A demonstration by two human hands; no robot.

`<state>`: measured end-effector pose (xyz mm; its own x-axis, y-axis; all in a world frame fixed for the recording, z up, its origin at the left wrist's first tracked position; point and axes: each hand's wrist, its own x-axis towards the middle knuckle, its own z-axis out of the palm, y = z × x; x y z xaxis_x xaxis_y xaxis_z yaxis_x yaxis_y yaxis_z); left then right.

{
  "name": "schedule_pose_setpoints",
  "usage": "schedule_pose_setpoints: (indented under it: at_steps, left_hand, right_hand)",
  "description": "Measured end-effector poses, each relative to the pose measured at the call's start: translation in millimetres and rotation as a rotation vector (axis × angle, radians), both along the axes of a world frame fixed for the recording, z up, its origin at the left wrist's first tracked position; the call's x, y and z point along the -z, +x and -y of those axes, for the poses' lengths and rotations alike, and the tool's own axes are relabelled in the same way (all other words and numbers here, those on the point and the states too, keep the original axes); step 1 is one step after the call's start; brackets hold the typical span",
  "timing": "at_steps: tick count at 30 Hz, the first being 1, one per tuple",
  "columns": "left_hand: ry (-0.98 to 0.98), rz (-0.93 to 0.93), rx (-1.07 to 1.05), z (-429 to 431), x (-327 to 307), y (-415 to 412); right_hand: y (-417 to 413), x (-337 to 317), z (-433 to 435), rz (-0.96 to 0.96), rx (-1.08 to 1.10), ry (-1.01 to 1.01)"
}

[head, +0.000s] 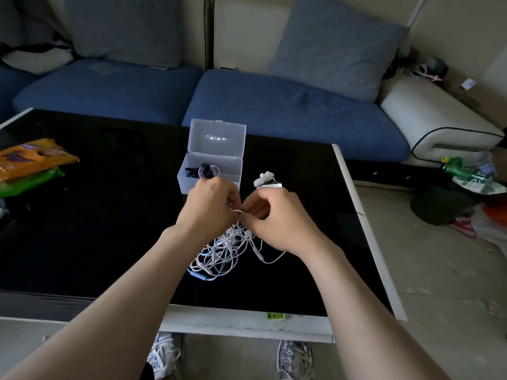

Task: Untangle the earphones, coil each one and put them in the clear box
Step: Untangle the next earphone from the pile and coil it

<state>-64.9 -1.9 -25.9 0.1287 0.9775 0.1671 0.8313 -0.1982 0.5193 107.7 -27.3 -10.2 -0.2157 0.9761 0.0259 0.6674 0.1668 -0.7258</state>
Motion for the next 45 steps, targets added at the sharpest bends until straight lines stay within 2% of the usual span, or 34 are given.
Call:
schedule_pose_setpoints:
  at_steps: [5,9,11,14,18,22,26,30,33,37,43,45]
  left_hand:
    - [0.002,0.022,0.013,-1.1,-0.6,-1.8]
    - [0.067,-0.107,0.003,1.7,-0.7,-3.3]
    - [0.082,-0.198,0.004,3.6,-2.6,-3.9]
    - [0.076,-0.242,-0.004,5.6,-7.0,-3.5]
    - [0.109,-0.34,-0.002,7.9,-11.0,-2.3]
    - [0.058,-0.329,-0.021,10.5,-12.5,-0.2]
    - [-0.018,-0.097,0.007,14.1,-14.1,0.1]
    - [-0.193,0.02,0.084,9.9,-17.7,-8.5]
    - [-0.198,0.189,0.002,3.3,-15.2,-13.1]
    - [-0.042,0.066,-0.129,5.1,-12.7,-10.1]
    - [-0.068,-0.032,0.03,8.1,-18.3,-9.2]
    - [-0.134,0.004,0.087,9.0,-17.4,-9.7]
  right_hand:
    - [-0.8,3.7,-3.6,0.098,-0.012,0.03]
    - [-0.5,-1.9,-5.2,0.053,0.096,-0.001]
    - [-0.9,-5.1,-6.0,-0.02,0.198,-0.024]
    - [-2.7,-8.1,-6.9,-0.228,0.336,-0.062]
    - [-7.2,-12.2,-6.1,-0.538,0.371,-0.074]
    - [-10.0,-14.3,-3.7,-0.642,0.328,0.052]
    - [-11.6,-10.8,-3.8,-0.605,0.294,0.096]
    - [-7.4,-7.5,-3.4,-0.435,0.269,0.155]
    - [-4.8,-4.7,-2.6,-0.335,0.244,0.151]
    - [-4.7,-5.7,-0.2,-0.3,0.222,0.128]
    - [-4.9,-4.5,-0.1,-0.286,0.222,0.084]
    - [-6.2,-4.4,-0.6,-0.352,0.248,0.062]
